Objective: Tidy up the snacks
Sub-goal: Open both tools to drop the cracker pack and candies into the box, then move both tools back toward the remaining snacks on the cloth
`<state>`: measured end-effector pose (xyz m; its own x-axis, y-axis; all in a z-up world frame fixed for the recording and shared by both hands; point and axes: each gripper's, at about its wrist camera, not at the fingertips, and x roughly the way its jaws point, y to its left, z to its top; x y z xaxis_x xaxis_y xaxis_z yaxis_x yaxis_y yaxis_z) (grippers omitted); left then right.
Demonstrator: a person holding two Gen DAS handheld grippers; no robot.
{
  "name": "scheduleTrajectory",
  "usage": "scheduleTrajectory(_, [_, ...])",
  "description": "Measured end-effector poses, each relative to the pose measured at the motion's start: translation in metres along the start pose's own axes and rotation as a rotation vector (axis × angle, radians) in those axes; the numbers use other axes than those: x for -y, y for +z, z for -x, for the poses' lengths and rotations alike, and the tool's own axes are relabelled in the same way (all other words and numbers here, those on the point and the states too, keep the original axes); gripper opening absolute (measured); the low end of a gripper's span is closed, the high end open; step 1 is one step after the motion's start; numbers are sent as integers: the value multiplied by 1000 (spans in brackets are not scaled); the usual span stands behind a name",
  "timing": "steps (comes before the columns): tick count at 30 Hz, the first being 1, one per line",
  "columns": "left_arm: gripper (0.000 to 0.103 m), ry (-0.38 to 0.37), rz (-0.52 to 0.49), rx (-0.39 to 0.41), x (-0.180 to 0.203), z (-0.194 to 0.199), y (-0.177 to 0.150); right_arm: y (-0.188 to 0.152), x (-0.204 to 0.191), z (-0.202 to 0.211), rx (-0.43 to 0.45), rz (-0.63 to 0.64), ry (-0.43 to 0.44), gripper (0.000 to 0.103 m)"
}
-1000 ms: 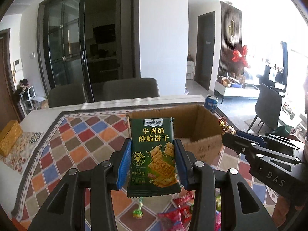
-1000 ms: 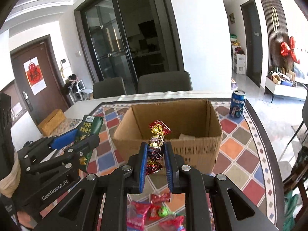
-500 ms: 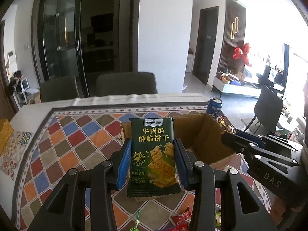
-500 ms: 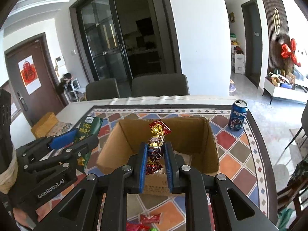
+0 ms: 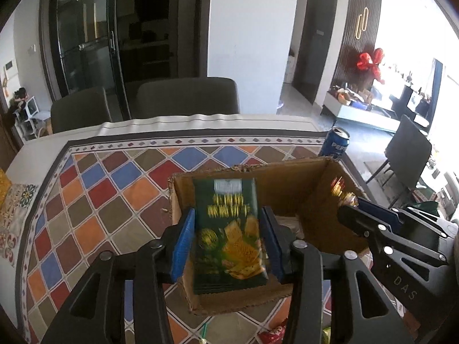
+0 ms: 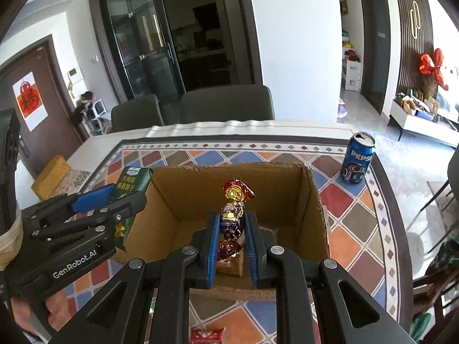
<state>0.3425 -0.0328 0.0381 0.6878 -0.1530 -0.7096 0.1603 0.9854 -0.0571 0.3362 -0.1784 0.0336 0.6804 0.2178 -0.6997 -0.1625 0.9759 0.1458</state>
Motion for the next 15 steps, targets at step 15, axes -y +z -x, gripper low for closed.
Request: scheduleTrajectory(15, [60,67,-54,76,10,53,-24,-16,0,30,20,12,-22,34])
